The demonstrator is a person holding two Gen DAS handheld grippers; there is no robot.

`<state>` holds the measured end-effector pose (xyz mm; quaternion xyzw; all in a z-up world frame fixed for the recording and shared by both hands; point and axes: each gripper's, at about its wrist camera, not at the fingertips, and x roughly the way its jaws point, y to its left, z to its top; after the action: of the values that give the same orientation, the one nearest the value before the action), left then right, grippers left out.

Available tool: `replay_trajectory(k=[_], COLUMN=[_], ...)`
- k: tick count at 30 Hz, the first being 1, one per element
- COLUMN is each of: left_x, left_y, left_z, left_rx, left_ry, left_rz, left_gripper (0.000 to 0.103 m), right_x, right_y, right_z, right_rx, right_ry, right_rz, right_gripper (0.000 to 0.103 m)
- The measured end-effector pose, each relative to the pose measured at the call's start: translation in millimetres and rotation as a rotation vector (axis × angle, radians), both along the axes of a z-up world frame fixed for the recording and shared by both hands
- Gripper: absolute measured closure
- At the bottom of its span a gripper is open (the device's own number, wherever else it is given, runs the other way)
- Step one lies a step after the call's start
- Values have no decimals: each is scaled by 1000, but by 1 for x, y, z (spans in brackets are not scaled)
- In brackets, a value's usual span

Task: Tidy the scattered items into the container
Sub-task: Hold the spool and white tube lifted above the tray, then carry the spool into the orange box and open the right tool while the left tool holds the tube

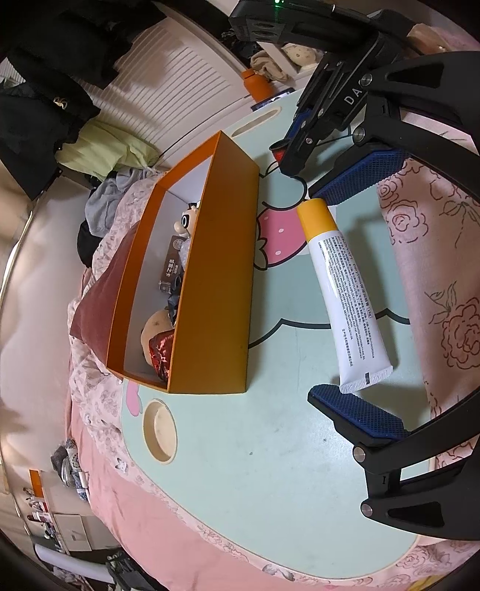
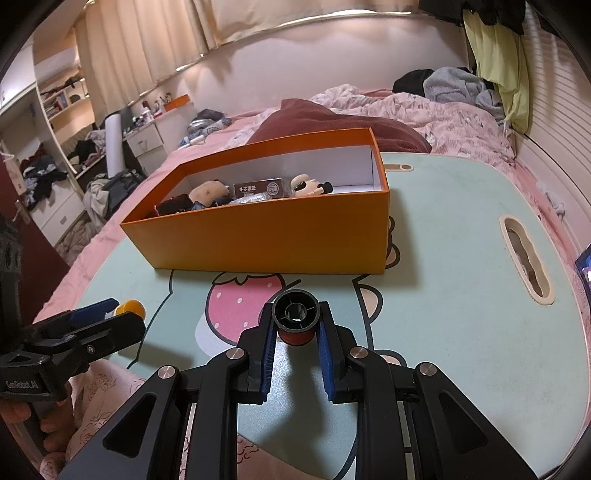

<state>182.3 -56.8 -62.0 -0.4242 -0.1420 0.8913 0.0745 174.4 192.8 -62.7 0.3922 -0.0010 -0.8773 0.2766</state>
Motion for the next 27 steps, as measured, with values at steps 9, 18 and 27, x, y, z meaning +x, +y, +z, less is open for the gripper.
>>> replay_trajectory(k=[9, 18, 27], left_x=[0, 0, -2], left_y=[-1, 3, 14], left_z=[1, 0, 16], left_rx=[0, -14, -99], left_ry=[0, 5, 54], left_rz=[0, -1, -25], left_gripper=[6, 6, 6], right_x=[0, 0, 11], right_y=[0, 0, -1], right_z=[1, 1, 13], right_rx=[0, 1, 21], right_ry=[-1, 0, 75], right_rz=[0, 0, -12], right_gripper=[83, 83, 83])
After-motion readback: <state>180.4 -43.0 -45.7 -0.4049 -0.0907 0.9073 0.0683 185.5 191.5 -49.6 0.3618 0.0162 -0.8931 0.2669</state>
